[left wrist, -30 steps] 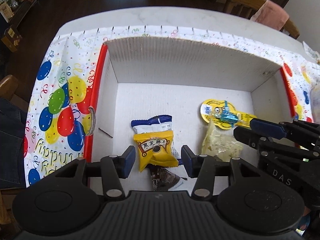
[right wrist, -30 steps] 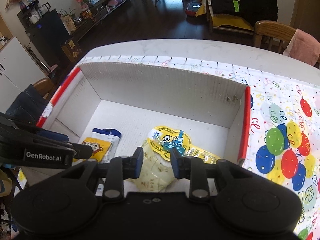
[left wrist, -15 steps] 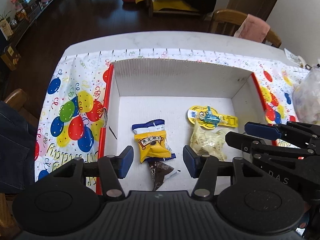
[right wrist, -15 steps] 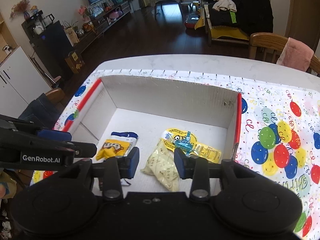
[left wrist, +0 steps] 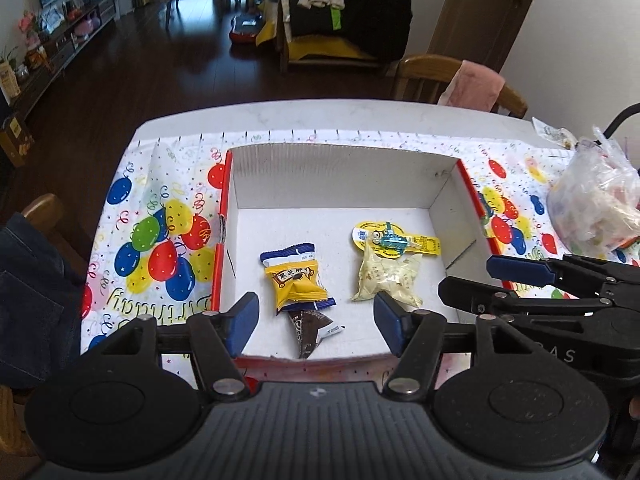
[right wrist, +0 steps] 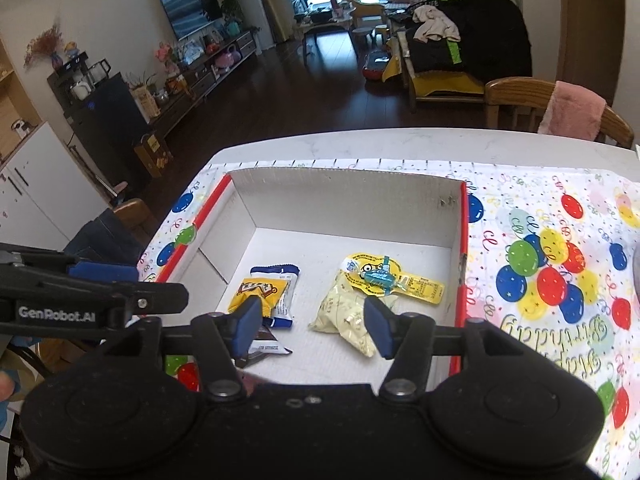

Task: Organize snacks
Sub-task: 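Move both tools back from the box toward the remaining snacks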

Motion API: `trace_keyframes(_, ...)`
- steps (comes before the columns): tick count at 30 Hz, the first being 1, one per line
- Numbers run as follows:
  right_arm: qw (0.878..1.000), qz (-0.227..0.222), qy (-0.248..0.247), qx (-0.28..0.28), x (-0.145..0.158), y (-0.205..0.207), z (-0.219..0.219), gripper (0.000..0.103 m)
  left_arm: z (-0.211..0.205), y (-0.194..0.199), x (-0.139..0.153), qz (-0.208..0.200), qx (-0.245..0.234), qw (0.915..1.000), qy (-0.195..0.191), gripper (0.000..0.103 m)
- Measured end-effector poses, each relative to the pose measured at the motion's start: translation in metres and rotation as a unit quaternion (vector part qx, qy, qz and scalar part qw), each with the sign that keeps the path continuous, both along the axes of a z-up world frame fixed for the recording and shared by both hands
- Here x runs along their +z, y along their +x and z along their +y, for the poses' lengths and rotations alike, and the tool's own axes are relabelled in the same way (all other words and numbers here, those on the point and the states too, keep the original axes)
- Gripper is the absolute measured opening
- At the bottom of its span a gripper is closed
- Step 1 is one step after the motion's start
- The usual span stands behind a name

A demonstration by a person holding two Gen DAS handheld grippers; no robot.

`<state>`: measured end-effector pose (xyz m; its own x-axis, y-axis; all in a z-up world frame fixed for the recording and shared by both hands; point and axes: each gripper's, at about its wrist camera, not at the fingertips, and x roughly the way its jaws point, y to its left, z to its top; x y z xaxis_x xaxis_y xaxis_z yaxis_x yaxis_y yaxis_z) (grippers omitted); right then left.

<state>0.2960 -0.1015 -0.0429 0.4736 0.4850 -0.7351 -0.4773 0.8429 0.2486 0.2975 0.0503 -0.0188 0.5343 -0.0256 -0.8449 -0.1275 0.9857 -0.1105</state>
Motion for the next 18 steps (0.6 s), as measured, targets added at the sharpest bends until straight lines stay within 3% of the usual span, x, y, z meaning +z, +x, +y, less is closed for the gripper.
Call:
trace_keyframes(4, 1.0, -0.007, 0.006, -0.004, 0.004, -0.013, -0.003, 0.064, -0.001, -0.015, 0.006, -0.011, -0.005, 0.9999, -0.002, 0.063)
trace_keyframes(7, 1.0, -0.013, 0.013, -0.007, 0.007, -0.025, -0.007, 0.072, -0.002, -0.027, 0.01, -0.019, -0.007, 0.9998, -0.001, 0.063)
trace_keyframes(11, 1.0, -0.017, 0.024, -0.011, 0.011, -0.039, -0.011, 0.083, -0.003, -0.042, 0.014, -0.033, -0.01, 0.9994, -0.001, 0.073)
trace_keyframes(18, 0.999, -0.024, 0.033, -0.016, 0.014, -0.062, -0.019, 0.091, -0.006, -0.067, 0.019, -0.053, -0.02, 0.9984, 0.007, 0.073)
